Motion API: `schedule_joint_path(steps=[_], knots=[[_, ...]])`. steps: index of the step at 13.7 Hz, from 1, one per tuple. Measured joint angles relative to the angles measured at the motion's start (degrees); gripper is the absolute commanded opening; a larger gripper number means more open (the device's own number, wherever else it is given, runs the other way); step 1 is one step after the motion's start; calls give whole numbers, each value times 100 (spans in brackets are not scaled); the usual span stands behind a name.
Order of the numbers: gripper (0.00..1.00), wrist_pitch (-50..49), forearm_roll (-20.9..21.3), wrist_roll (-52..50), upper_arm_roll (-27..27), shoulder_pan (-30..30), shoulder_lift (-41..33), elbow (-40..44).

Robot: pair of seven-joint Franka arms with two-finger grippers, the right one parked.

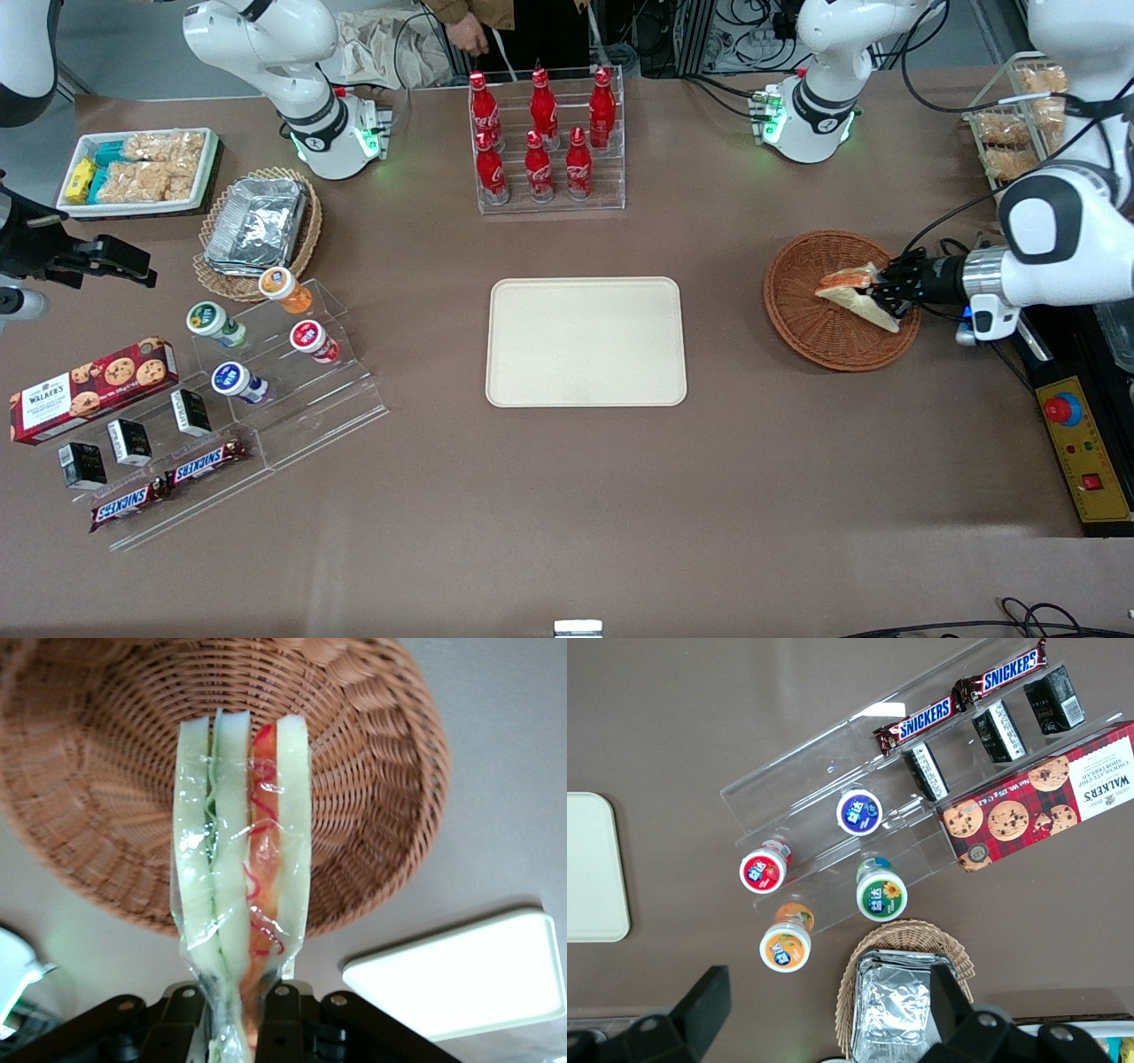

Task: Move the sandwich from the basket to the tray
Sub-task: 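Lift the sandwich up out of the basket with the left gripper, then carry the held sandwich over to the cream tray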

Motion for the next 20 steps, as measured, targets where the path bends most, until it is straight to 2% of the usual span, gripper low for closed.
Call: schedule_joint_path(steps=[6,11,15,20], knots=[[20,-1844,400,-164,0,1,-87,1819],[20,-2306,437,-149,-70,-96,-85,2663],[21,-2307,439,-130,-110,-842,42,2809],[23,-2222,511,-130,-138,-1939,612,3144]])
